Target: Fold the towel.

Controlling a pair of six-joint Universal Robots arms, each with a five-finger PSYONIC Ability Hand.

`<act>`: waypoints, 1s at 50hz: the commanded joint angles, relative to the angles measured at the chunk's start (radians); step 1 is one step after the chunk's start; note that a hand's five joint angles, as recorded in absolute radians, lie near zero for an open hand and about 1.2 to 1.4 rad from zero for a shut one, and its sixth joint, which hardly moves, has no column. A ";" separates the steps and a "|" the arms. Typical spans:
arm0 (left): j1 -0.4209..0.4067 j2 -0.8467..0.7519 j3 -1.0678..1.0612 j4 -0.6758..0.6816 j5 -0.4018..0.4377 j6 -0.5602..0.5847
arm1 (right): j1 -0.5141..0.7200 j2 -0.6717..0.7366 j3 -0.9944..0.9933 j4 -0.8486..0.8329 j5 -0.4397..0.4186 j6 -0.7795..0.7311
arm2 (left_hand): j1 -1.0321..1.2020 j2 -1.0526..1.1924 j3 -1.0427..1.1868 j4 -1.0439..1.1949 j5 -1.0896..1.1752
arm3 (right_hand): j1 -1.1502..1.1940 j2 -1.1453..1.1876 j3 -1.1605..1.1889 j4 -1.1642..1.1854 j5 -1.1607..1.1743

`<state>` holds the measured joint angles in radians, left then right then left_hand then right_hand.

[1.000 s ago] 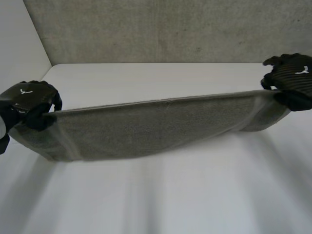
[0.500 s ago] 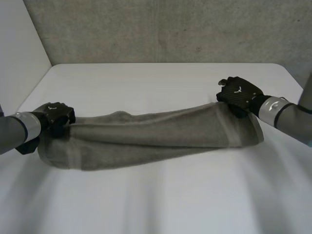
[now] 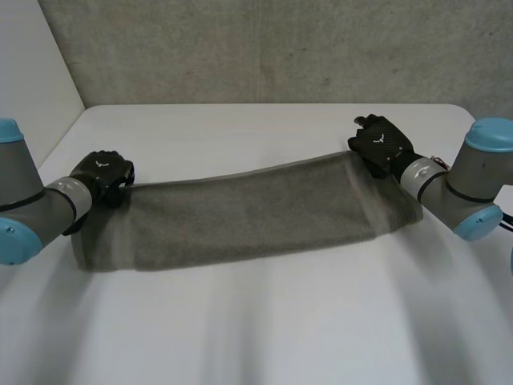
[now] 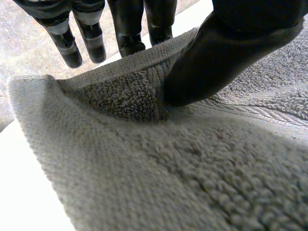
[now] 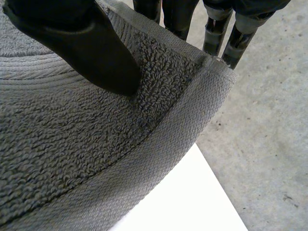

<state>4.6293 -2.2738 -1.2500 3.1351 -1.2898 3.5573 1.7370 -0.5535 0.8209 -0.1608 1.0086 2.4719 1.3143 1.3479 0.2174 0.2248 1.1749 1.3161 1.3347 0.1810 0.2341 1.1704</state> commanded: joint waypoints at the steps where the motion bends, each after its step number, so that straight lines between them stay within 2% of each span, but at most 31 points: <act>1: 0.000 -0.019 0.003 0.022 -0.019 0.002 | 0.003 0.035 -0.029 0.001 -0.001 -0.002 | 0.082 0.048 -0.043 -0.050 0.047 | 0.080 0.062 -0.007 -0.060 0.051; 10: 0.000 -0.052 0.004 0.066 -0.031 0.002 | 0.004 0.069 -0.060 -0.002 0.001 -0.004 | 0.082 0.048 -0.043 -0.050 0.047 | 0.080 0.062 -0.007 -0.060 0.051; 11: 0.000 -0.053 0.006 0.072 -0.034 0.000 | 0.004 0.072 -0.060 -0.008 0.005 -0.007 | -0.069 -0.102 -0.043 -0.050 -0.104 | -0.207 -0.225 -0.007 -0.060 -0.235; 12: 0.000 -0.053 0.007 0.072 -0.037 0.000 | 0.004 0.069 -0.055 -0.022 0.016 -0.007 | -0.460 -0.493 -0.043 -0.050 -0.495 | -0.799 -0.818 -0.007 -0.060 -0.828; 13: 0.000 -0.053 0.007 0.072 -0.037 0.000 | 0.004 0.069 -0.055 -0.022 0.016 -0.007 | -0.464 -0.497 -0.043 -0.050 -0.499 | -0.805 -0.824 -0.007 -0.060 -0.834; 14: 0.000 -0.049 0.010 0.069 -0.037 -0.005 | 0.004 0.058 -0.048 -0.041 0.031 -0.001 | -0.937 -0.971 -0.043 -0.050 -0.973 | -1.142 -1.160 -0.007 -0.060 -1.170; 15: 0.000 -0.049 0.011 0.069 -0.037 -0.005 | 0.004 0.041 -0.042 -0.067 0.059 0.004 | -0.942 -0.976 -0.043 -0.050 -0.977 | -1.142 -1.160 -0.007 -0.060 -1.170; 16: 0.000 -0.041 0.011 0.066 -0.036 -0.011 | 0.004 0.041 -0.042 -0.068 0.059 0.004 | -1.131 -1.165 -0.043 -0.050 -1.166 | -1.142 -1.160 -0.007 -0.060 -1.170; 22: -0.003 0.058 -0.031 0.071 -0.031 -0.023 | -0.004 -0.127 0.075 -0.189 0.123 0.079 | -1.140 -1.173 -0.043 -0.050 -1.175 | -1.142 -1.160 -0.007 -0.060 -1.170; 26: -0.001 0.125 -0.075 0.074 -0.028 -0.029 | -0.008 -0.240 0.165 -0.209 0.117 0.153 | -1.140 -1.173 -0.043 -0.050 -1.175 | -1.142 -1.160 -0.007 -0.060 -1.170; 28: -0.003 0.219 -0.156 0.065 -0.023 -0.028 | -0.008 -0.321 0.253 -0.192 0.108 0.168 | -1.140 -1.173 -0.043 -0.050 -1.175 | -1.142 -1.160 -0.007 -0.060 -1.170; 35: -0.003 0.382 -0.380 0.060 -0.019 -0.011 | -0.027 -0.428 0.403 -0.080 0.074 0.163 | -1.140 -1.173 -0.043 -0.050 -1.175 | -1.142 -1.160 -0.007 -0.060 -1.170; 37: -0.001 0.405 -0.429 0.057 -0.023 -0.011 | -0.074 -0.456 0.481 0.022 0.041 0.102 | -1.140 -1.173 -0.043 -0.050 -1.175 | -1.142 -1.160 -0.007 -0.060 -1.170; 42: 0.013 0.428 -0.520 0.048 -0.034 -0.011 | -0.114 -0.454 0.526 0.072 0.027 0.009 | -1.140 -1.173 -0.043 -0.050 -1.175 | -1.099 -1.118 -0.007 -0.060 -1.128; 44: 0.019 0.427 -0.535 0.048 -0.034 -0.011 | -0.154 -0.442 0.579 0.092 0.034 -0.106 | -1.136 -1.170 -0.043 -0.050 -1.171 | -1.061 -1.079 -0.007 -0.060 -1.090; 50: 0.039 0.407 -0.559 0.045 -0.051 -0.012 | -0.169 -0.441 0.635 0.093 0.028 -0.149 | -1.098 -1.131 -0.043 -0.050 -1.133 | -0.984 -1.003 -0.007 -0.060 -1.013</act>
<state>4.6535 -1.8473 -1.7941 3.1825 -1.3263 3.5469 1.5889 -1.0015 1.4032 -0.0677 1.0386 2.3839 0.2915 0.2391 0.2174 0.2248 0.0531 0.2798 0.2792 0.1810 0.2342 0.1151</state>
